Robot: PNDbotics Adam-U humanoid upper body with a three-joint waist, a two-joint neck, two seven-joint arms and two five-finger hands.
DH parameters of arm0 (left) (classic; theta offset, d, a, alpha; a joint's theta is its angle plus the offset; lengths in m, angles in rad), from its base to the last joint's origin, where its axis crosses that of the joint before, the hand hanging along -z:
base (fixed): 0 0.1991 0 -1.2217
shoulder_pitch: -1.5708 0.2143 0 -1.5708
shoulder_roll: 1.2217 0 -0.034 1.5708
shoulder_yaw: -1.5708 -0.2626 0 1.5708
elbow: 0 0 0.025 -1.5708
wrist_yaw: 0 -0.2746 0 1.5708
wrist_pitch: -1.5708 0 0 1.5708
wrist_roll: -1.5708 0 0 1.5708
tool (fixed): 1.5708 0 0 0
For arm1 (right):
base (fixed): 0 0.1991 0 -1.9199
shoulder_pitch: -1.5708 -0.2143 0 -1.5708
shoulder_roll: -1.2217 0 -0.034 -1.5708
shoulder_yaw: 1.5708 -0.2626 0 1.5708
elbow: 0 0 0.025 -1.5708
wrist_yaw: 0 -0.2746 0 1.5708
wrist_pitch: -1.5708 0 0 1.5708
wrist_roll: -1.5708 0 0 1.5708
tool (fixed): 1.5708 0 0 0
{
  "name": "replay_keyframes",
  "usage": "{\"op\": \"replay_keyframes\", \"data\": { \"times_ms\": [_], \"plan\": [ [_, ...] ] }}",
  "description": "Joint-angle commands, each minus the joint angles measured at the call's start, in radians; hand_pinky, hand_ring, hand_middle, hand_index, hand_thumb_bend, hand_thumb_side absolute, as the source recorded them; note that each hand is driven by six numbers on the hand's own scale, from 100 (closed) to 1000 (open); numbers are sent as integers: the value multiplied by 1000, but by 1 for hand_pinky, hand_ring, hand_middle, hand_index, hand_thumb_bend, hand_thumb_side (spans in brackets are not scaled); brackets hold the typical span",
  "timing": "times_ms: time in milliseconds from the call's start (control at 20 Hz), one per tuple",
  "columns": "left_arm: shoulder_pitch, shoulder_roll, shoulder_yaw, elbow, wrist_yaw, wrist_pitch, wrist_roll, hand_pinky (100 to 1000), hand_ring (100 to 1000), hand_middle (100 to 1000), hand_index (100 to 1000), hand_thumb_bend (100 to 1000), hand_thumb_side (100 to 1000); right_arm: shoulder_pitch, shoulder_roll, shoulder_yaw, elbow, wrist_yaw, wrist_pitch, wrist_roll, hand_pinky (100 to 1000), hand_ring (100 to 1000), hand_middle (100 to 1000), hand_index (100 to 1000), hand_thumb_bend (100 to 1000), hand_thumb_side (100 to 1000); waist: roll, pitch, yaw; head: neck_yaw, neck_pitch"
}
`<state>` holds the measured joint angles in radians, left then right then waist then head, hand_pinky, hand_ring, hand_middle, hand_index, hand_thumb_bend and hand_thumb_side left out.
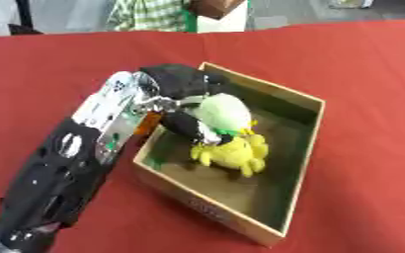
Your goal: Pick up objects on the table and place them in the box.
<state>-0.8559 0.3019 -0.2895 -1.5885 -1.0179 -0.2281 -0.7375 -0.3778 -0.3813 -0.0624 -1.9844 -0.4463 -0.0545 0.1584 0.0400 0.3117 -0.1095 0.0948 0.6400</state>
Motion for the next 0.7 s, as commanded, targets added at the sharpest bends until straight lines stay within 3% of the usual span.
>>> {"op": "replay_keyframes", "data": {
  "times_ms": [50,350,700],
  "plan": [
    [-8,29,42,-70,87,34,20,825,924,974,1000,263,975,-7,-10,-12,-16,-5,1,-5,855,808,565,914,100,654,-4,-23,3,-1,-13],
    [6,50,106,-144,303,108,7,789,903,951,1000,212,1000,-4,-4,-14,-16,-7,12,-11,855,808,565,914,100,648,4,-34,12,-10,-13],
    [55,148,212,-250,399,187,57,776,892,940,1000,193,981,-1,-7,-20,-16,-18,16,-25,852,806,567,912,100,652,9,-55,25,-7,25]
  ]
}}
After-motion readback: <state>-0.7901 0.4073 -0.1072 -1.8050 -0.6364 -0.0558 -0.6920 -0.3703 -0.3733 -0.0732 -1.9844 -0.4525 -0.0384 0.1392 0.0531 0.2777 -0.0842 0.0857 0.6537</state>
